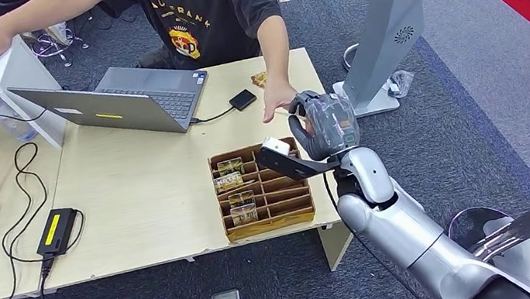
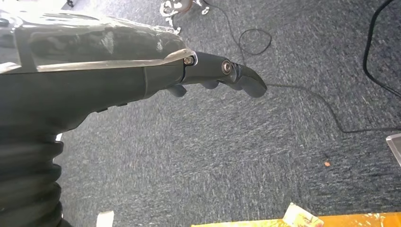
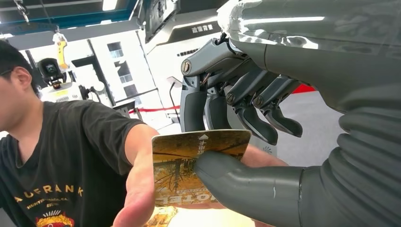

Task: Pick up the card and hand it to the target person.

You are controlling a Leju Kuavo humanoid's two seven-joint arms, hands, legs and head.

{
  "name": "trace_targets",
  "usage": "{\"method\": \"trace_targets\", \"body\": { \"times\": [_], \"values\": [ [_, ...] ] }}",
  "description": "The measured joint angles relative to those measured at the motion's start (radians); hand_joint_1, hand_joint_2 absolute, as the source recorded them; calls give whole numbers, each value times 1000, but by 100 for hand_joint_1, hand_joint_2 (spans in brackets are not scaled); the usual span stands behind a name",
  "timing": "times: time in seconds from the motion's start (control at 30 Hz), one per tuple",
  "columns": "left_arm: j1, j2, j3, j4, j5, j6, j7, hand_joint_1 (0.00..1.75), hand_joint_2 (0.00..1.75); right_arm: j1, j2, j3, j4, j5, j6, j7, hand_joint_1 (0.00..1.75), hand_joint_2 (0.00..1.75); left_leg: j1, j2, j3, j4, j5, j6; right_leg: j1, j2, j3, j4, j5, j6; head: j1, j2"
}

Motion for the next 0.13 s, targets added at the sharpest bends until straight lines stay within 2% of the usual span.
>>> {"method": "trace_targets", "body": {
  "times": [0.13],
  "values": [
    [-5,0,-2,0,-9,0,8,0,175,-49,24,0,64,-2,-2,-13,175,175,0,0,0,0,0,0,0,0,0,0,0,0,0,0]
  ]
}}
